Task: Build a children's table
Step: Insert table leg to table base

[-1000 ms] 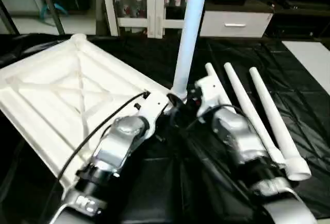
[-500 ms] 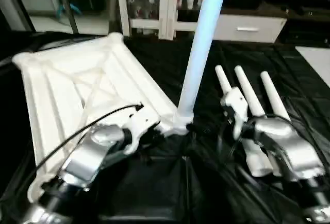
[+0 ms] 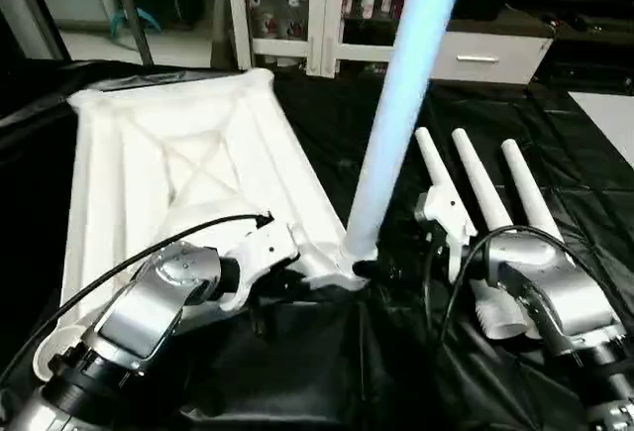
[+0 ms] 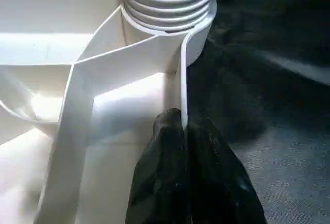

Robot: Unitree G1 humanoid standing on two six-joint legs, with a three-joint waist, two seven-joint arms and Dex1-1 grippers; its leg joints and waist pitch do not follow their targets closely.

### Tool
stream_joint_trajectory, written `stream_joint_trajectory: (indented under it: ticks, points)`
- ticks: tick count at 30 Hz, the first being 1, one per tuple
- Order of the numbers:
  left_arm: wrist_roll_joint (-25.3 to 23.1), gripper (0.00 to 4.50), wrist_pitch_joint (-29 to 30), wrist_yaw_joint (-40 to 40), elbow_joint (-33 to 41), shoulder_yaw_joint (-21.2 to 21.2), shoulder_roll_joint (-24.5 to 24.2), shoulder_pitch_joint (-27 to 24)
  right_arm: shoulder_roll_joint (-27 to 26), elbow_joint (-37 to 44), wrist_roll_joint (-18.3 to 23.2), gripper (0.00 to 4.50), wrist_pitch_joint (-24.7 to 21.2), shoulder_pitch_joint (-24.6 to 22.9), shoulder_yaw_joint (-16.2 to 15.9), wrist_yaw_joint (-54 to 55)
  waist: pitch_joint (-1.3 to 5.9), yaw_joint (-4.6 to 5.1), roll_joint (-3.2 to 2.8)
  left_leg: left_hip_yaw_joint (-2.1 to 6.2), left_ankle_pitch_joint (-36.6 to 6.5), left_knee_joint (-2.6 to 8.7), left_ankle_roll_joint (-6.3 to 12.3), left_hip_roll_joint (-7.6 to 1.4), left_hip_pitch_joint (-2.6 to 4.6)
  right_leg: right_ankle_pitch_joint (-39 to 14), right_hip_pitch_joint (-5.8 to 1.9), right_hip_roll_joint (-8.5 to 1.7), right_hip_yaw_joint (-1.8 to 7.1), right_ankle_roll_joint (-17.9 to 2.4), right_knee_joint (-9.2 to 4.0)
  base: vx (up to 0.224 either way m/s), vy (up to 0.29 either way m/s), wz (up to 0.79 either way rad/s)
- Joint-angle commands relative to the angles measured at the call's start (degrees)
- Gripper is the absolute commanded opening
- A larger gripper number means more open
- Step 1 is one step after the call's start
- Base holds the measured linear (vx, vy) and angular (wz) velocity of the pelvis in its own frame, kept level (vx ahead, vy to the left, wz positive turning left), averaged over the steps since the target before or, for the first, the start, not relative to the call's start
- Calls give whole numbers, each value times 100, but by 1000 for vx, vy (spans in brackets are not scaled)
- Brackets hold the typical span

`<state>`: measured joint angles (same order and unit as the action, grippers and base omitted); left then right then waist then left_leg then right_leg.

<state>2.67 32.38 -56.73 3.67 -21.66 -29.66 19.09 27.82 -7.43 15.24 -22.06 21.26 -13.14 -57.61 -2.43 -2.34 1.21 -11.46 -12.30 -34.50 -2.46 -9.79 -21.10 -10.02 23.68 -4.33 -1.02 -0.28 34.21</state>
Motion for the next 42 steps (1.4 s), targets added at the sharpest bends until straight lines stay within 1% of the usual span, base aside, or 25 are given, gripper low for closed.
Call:
stream_joint_trajectory:
  ticks: [1, 4, 8, 9, 11, 12, 13, 17, 19, 22, 24, 25, 26, 27, 30, 35, 37, 38, 39, 40, 41, 42]
  points:
    - [92, 0, -112, -148, 171, -136, -7, 65, 38, -58, -89, 429, 78, 93, -86, -31, 318, 17, 8, 124, -637, 412, 285, -315, 96, -590, -271, -305, 167, -1401, -292, 0, 0, 0]
    - [91, 0, -141, -164, 165, -134, -14, 69, 16, -103, -87, 408, 94, 120, -105, -60, 320, 10, -3, 124, -610, 405, 308, -315, 101, -600, -271, -307, 170, -1397, -290, 0, 0, 0]
    - [86, 0, -161, -171, 163, -135, -38, 57, 35, -172, -143, 368, 160, 139, -185, -187, 332, 8, 13, 123, -508, 391, 353, -310, 96, -476, -281, -304, 165, -1415, -267, 0, 0, 0]
    - [82, 0, -164, -174, 163, -135, -39, 55, 29, -198, -162, 362, 183, 142, -188, -202, 330, 8, 7, 122, -497, 387, 372, -311, 92, -482, -276, -307, 164, -1439, -268, 0, 0, 0]
    - [79, 0, -162, -175, 164, -132, -39, 51, 16, -251, -190, 342, 214, 151, -193, -222, 330, 8, 18, 120, -500, 384, 375, -309, 89, -499, -279, -305, 164, -1437, -266, 0, 0, 0]
    - [77, 0, -168, -178, 165, -131, -50, 44, -13, -322, -208, 323, 252, 179, -229, -232, 328, 5, 11, 123, -537, 387, 365, -310, 94, -577, -279, -308, 163, -1430, -273, 0, 0, 0]
    - [76, 0, -170, -179, 165, -131, -51, 43, -16, -329, -208, 323, 256, 182, -235, -236, 326, 7, 9, 125, -539, 387, 358, -311, 93, -580, -278, -306, 164, -1432, -272, 0, 0, 0]
    - [72, 0, -173, -180, 162, -134, -58, 41, -42, -370, -224, 286, 281, 199, -266, -249, 328, 6, 8, 127, -568, 385, 352, -311, 95, -600, -277, -305, 161, -1427, -266, 0, 0, 0]
    - [72, 0, -173, -183, 165, -132, -63, 37, -60, -386, -246, 275, 299, 205, -283, -251, 329, 8, 6, 128, -568, 381, 352, -311, 93, -594, -277, -306, 162, -1436, -264, 0, 0, 0]
    - [79, 0, -163, -196, 186, -134, -90, 6, -114, -435, -283, 270, 330, 206, -301, -286, 324, 19, -4, 132, -636, 385, 316, -307, 87, -667, -277, -301, 161, -1416, -270, 0, 0, 0]
    - [79, 0, -163, -201, 193, -137, -102, -6, -123, -441, -293, 269, 343, 191, -309, -285, 320, 24, 0, 132, -729, 387, 286, -308, 93, -779, -272, -302, 162, -1397, -280, 0, 0, 0]
    - [81, 0, -160, -206, 192, -142, -106, -13, -129, -449, -298, 268, 360, 176, -319, -280, 320, 21, -17, 135, -744, 388, 271, -307, 94, -795, -272, -304, 164, -1393, -281, 0, 0, 0]
    - [83, 0, -157, -209, 197, -145, -112, -24, -131, -432, -301, 267, 363, 149, -333, -277, 322, 25, -10, 134, -750, 387, 262, -307, 94, -797, -271, -300, 164, -1386, -283, 0, 0, 0]
    - [83, 0, -155, -209, 191, -152, -109, -23, -132, -435, -304, 267, 371, 138, -340, -283, 323, 27, -16, 138, -772, 389, 238, -307, 96, -800, -270, -298, 163, -1376, -280, 0, 0, 0]
    - [120, 0, -111, -220, 242, -162, -104, -37, -154, -405, -309, 267, 369, 104, -334, -291, 326, 32, -23, 137, -747, 386, 236, -304, 92, -730, -272, -295, 165, -1389, -274, 0, 0, 0]
    - [136, 0, -145, -220, 253, -179, -95, -75, -181, -395, -308, 267, 380, 79, -309, -284, 329, 37, -10, 135, -735, 378, 257, -302, 89, -709, -277, -294, 166, -1405, -268, 0, 0, 0]
    - [141, 0, -157, -223, 241, -179, -87, -71, -190, -413, -340, 267, 437, 82, -304, -246, 324, 37, -12, 136, -773, 380, 251, -302, 89, -779, -274, -294, 166, -1393, -273, 0, 0, 0]
    - [140, 0, -167, -224, 221, -183, -77, -57, -239, -497, -369, 267, 491, 115, -266, -146, 323, 42, -26, 136, -807, 380, 230, -304, 91, -826, -265, -297, 167, -1384, -280, 0, 0, 0]
    - [139, 0, -169, -224, 216, -185, -75, -53, -252, -519, -374, 267, 499, 124, -256, -122, 320, 46, -26, 137, -853, 384, 211, -302, 92, -871, -262, -293, 166, -1379, -286, 0, 0, 0]
    - [136, 0, -165, -221, 208, -189, -67, -41, -272, -535, -354, 302, 484, 147, -225, -98, 321, 48, -19, 137, -868, 382, 205, -301, 91, -885, -263, -291, 167, -1374, -287, 0, 0, 0]
    - [127, 0, -163, -216, 192, -196, -56, -23, -288, -548, -313, 323, 459, 171, -200, -121, 316, 49, -1, 138, -914, 387, 193, -301, 90, -944, -262, -290, 168, -1363, -294, 0, 0, 0]
    - [121, 0, -159, -211, 186, -203, -47, -10, -299, -557, -285, 337, 444, 191, -182, -136, 313, 46, -10, 145, -960, 394, 173, -305, 92, -1016, -260, -293, 167, -1344, -294, 0, 0, 0]
